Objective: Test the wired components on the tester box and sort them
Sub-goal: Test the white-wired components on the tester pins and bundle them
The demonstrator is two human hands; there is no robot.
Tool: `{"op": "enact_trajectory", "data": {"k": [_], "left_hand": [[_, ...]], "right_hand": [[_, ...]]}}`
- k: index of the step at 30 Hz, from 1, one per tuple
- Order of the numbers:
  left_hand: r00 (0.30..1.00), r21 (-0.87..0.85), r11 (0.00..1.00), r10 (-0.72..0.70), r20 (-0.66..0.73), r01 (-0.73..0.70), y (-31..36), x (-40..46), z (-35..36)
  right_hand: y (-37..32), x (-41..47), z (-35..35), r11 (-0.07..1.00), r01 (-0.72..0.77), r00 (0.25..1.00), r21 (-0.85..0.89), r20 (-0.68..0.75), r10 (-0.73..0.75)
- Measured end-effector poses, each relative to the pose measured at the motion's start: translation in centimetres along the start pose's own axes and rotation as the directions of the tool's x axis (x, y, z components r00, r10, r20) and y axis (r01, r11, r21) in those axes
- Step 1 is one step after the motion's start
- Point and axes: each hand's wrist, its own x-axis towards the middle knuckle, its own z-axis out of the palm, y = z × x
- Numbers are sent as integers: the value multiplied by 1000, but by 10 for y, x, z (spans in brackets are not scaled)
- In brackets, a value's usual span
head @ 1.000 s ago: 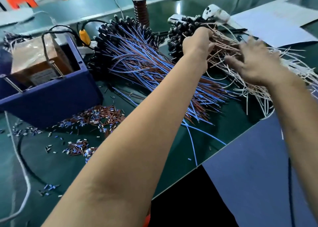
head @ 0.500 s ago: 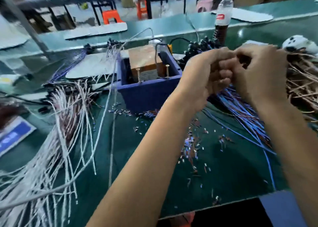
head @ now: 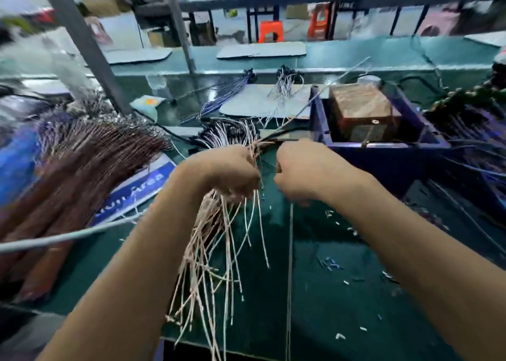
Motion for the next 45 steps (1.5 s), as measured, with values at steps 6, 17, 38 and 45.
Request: {"op": "enact_trajectory", "data": {"k": [6,17,38,45], "left_hand": [[930,-28,1000,-19,-367,9,-7,27,-28],[897,-362,932,-139,-419,-24,11,60,-32],[858,145,989,68,-509,7,29,76,31],[897,-359,932,-122,-424,-42,43,73,22]], "right_hand": [[-18,49,45,970,-105,969,219,-195,149],[-7,70,58,934,-150,942,323,-240,235],[5,3,57,945,-215,970,248,-54,235],[24,0,61,872,-182,967,454,-76,242]]}}
